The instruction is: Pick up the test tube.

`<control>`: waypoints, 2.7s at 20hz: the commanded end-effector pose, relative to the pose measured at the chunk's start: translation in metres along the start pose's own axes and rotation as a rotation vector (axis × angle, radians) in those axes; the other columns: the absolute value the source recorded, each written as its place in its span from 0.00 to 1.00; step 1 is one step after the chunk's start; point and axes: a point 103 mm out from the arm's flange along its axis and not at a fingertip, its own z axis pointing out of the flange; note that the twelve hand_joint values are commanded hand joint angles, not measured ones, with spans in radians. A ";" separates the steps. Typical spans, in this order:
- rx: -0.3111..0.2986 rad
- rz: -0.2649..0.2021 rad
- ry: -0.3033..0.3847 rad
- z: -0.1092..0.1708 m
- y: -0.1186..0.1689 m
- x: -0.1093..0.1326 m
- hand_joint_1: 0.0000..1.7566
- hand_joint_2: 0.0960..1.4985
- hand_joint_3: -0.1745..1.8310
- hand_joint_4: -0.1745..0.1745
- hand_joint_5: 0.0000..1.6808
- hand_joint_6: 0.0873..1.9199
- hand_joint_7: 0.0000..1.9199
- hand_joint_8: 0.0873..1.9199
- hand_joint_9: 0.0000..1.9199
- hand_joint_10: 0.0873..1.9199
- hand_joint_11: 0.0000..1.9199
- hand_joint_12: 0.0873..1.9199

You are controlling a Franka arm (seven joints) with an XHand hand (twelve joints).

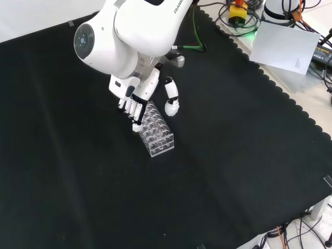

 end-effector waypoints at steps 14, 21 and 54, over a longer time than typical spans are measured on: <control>-0.015 0.019 -0.009 0.004 0.019 0.018 0.48 0.44 0.39 0.09 0.23 0.28 0.35 0.45 0.27 0.44 0.07 0.76; -0.024 0.023 -0.015 0.002 0.024 0.021 0.50 0.42 0.40 0.04 0.25 0.38 0.38 0.46 0.29 0.44 0.08 0.76; -0.170 0.144 -0.001 -0.007 0.038 0.022 0.71 0.37 0.45 0.00 0.74 0.35 0.77 0.37 0.74 0.45 0.56 0.60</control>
